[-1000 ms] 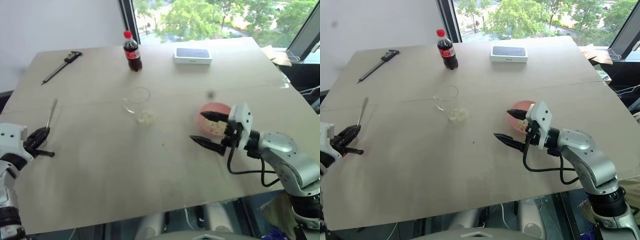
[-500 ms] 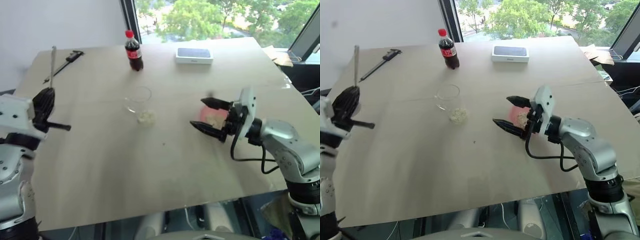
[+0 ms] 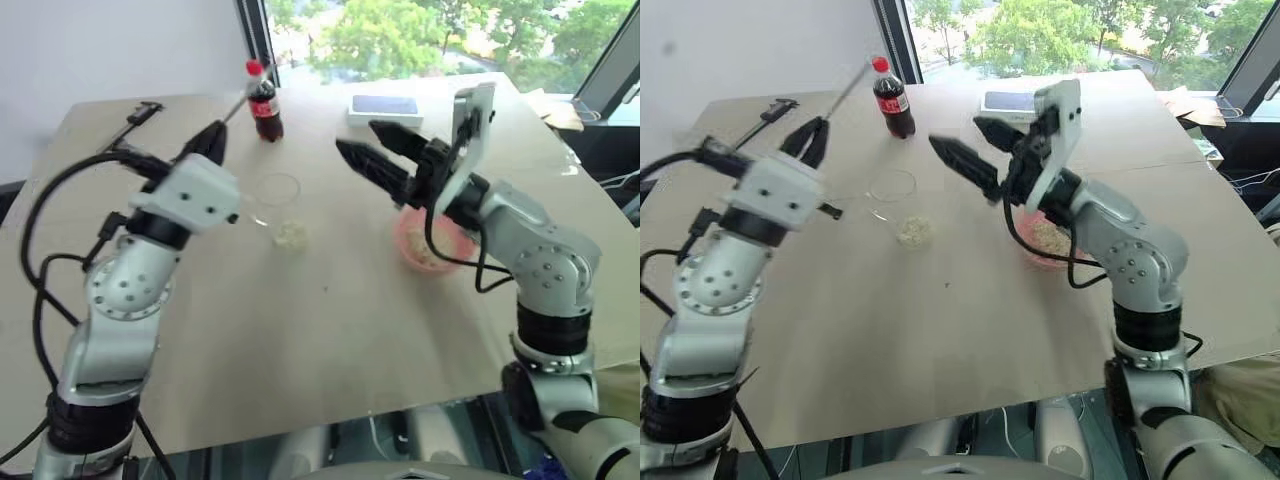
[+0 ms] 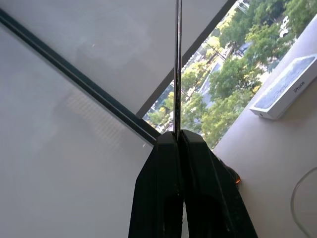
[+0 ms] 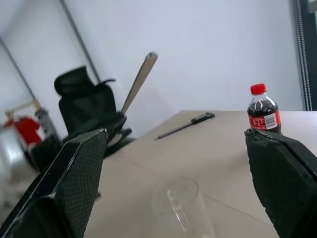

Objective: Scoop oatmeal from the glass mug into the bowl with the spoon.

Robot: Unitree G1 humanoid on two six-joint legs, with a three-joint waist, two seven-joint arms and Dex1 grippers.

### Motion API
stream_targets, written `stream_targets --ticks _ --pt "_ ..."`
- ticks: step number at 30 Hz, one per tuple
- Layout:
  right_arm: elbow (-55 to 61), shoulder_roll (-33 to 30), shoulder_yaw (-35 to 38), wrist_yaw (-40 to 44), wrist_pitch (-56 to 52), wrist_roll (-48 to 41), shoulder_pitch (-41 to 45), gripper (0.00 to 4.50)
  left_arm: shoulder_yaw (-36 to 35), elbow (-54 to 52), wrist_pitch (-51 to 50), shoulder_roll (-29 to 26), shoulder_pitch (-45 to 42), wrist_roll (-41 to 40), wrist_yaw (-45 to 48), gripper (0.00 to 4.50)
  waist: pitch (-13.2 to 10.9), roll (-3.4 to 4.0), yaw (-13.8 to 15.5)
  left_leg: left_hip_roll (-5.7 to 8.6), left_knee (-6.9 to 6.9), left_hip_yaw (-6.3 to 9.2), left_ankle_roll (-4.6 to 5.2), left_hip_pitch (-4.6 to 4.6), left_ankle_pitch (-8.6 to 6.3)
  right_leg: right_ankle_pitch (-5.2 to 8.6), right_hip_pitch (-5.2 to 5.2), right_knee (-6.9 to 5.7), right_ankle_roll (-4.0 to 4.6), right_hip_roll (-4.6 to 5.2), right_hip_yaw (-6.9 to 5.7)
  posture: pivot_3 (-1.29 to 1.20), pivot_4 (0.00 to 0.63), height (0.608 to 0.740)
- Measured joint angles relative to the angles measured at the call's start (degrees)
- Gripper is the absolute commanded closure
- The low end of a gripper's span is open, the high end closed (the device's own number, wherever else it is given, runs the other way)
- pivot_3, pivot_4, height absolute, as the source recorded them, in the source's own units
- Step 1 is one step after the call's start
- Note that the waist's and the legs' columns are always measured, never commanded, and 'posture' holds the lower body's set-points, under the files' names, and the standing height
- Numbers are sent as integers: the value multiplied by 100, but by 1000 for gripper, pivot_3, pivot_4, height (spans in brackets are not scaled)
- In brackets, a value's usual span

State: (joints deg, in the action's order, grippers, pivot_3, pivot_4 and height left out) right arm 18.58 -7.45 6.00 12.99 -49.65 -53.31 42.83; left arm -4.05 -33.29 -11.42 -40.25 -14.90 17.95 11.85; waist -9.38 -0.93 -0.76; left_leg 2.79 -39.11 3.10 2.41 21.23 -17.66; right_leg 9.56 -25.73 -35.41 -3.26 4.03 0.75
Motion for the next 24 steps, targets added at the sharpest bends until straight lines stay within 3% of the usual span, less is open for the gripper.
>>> stream_targets --ticks 12,24 --pt "-843 1010 704 -1765 -441 -1518 787 0 852 330 883 243 -397 1695 -114 4472 -17 29 -23 -1 2 -4 0 2 2 0 -9 -11 0 -3 3 0 150 740" --pt "-1084 903 684 -2179 -490 -2092 950 0 838 486 1413 255 -335 2527 -264 4472 -17 29 -23 -1 1 -6 2 3 1 0 -8 -10 -1 -2 4 0 150 740"
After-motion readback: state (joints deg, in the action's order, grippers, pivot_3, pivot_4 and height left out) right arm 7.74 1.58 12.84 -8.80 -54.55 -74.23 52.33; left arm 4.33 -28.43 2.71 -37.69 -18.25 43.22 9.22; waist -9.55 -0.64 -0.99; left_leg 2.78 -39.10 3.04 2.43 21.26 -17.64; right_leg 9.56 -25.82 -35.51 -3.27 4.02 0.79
